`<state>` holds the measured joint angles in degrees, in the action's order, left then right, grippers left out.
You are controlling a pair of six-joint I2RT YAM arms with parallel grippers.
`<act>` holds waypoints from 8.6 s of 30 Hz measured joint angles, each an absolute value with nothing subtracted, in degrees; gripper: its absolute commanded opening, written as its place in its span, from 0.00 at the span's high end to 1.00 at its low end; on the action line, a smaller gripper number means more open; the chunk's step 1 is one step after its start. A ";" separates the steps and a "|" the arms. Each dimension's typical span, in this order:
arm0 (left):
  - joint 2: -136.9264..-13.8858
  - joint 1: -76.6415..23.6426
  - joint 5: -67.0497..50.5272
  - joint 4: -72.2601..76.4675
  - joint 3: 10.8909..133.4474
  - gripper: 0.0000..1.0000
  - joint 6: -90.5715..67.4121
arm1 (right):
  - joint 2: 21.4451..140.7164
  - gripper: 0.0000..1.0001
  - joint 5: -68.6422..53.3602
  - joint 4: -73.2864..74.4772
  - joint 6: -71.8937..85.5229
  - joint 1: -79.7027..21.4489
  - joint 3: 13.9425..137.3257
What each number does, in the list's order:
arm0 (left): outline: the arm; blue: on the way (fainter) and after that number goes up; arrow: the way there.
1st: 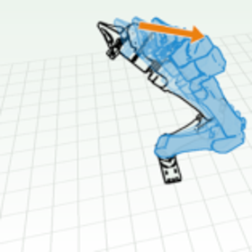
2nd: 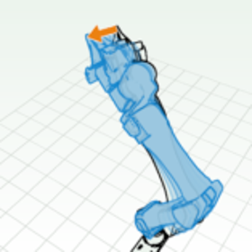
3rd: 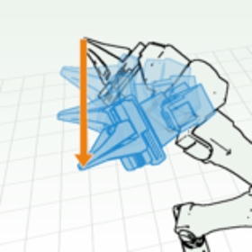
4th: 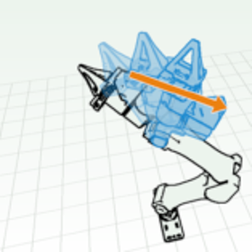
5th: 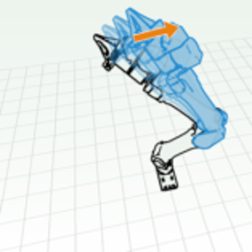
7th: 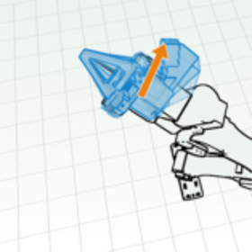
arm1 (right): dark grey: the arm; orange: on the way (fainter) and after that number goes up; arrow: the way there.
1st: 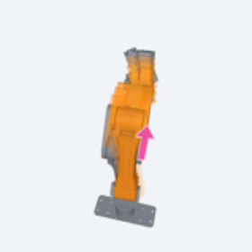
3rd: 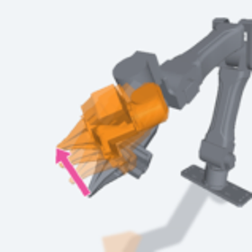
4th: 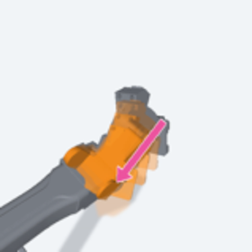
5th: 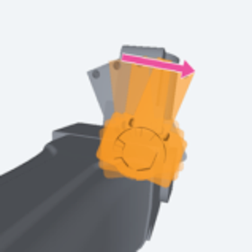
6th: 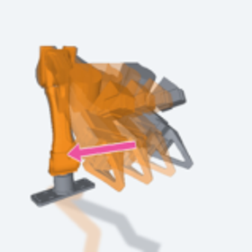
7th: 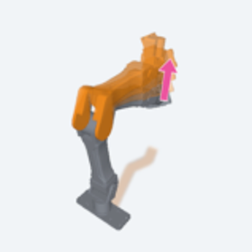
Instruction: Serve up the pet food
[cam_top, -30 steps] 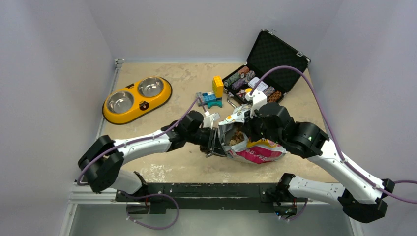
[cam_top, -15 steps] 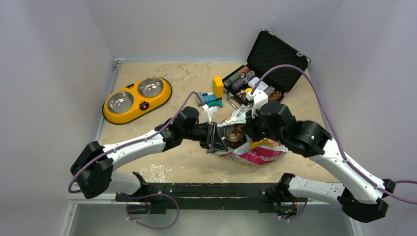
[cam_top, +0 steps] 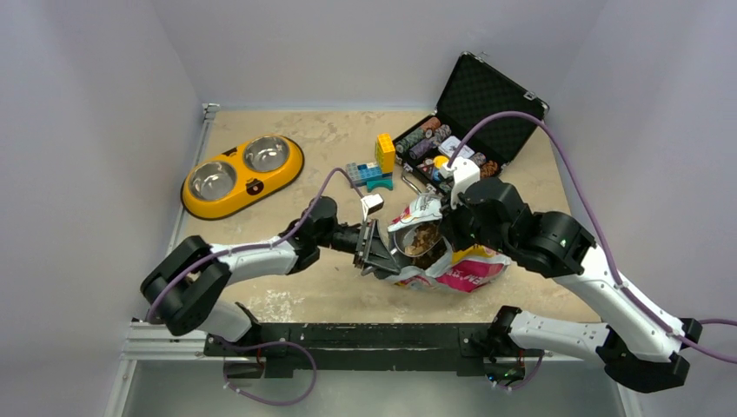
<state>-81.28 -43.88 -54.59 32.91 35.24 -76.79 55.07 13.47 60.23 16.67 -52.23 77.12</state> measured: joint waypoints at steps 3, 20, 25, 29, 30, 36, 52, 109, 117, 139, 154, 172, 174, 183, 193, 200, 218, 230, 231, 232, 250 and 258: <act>-85.93 -43.88 -54.89 47.68 31.77 1.00 -85.80 | 55.99 1.00 14.41 61.52 16.43 -52.23 78.54; -77.25 -43.46 -54.85 47.75 26.26 1.00 -90.85 | 56.55 1.00 14.74 61.84 16.25 -52.47 78.85; -69.41 -43.13 -55.33 37.80 25.69 1.00 -87.79 | 57.10 1.00 15.64 62.04 16.71 -52.42 79.37; -61.60 -42.98 -55.81 31.88 23.03 1.00 -86.76 | 59.13 1.00 15.84 63.00 17.04 -52.34 80.93; -59.83 -42.89 -55.86 30.17 22.39 1.00 -86.24 | 59.88 1.00 16.05 63.26 17.17 -52.31 81.54; -51.11 -42.74 -55.96 22.37 19.49 1.00 -85.89 | 64.60 1.00 17.52 66.57 19.16 -51.07 86.24; -38.92 -41.93 -49.39 7.33 30.46 1.00 -86.43 | 63.07 1.00 13.54 64.01 23.57 -45.54 83.99; -92.60 8.25 -42.50 29.54 44.01 1.00 -105.51 | 45.41 1.00 6.57 52.31 21.58 -45.34 66.85; -93.17 8.88 -40.47 29.63 41.85 1.00 -109.21 | 46.19 1.00 6.66 52.77 21.58 -45.34 67.55; -92.73 8.99 -38.68 -0.86 53.49 1.00 -112.09 | 47.37 1.00 7.01 54.04 21.91 -45.34 68.88; -101.82 8.99 -41.47 -29.47 78.39 1.00 -116.38 | 49.78 1.00 8.75 56.60 22.98 -45.34 71.88; -105.23 10.41 -42.50 -51.68 91.74 1.00 -117.49 | 51.81 1.00 9.50 59.66 23.09 -45.34 74.67; -105.36 10.44 -42.19 -54.37 94.61 1.00 -117.73 | 51.77 1.00 9.50 59.86 23.09 -45.34 74.76; -106.87 10.52 -41.52 -60.07 100.38 1.00 -117.91 | 52.56 1.00 9.47 60.84 23.03 -45.34 75.85; -112.22 10.13 -37.54 -68.73 115.28 1.00 -99.09 | 54.94 1.00 9.45 62.39 22.44 -45.32 78.19; -89.71 0.03 -33.71 -62.70 91.33 1.00 -75.00 | 56.99 1.00 9.26 63.09 21.80 -45.32 79.85; -55.59 -36.80 -39.94 -76.12 73.01 1.00 -48.88 | 65.12 1.00 9.69 62.00 17.28 -45.32 84.79; -74.67 -43.18 -37.58 -71.22 80.66 1.00 -51.48 | 68.01 1.00 9.43 60.58 16.88 -47.70 86.11; -75.88 -43.20 -36.45 -70.67 81.41 1.00 -51.72 | 67.70 1.00 9.39 60.29 17.04 -47.92 85.67; -76.84 -43.18 -35.33 -70.19 81.89 1.00 -52.03 | 67.24 1.00 9.30 59.86 17.12 -48.14 85.08; -83.85 -45.63 -41.74 -52.56 70.96 1.00 -89.03 | 66.74 1.00 8.29 59.70 17.10 -49.67 84.51; -109.14 -46.96 -50.52 -47.59 84.42 1.00 -87.39 | 66.65 1.00 11.09 60.05 16.93 -49.43 84.51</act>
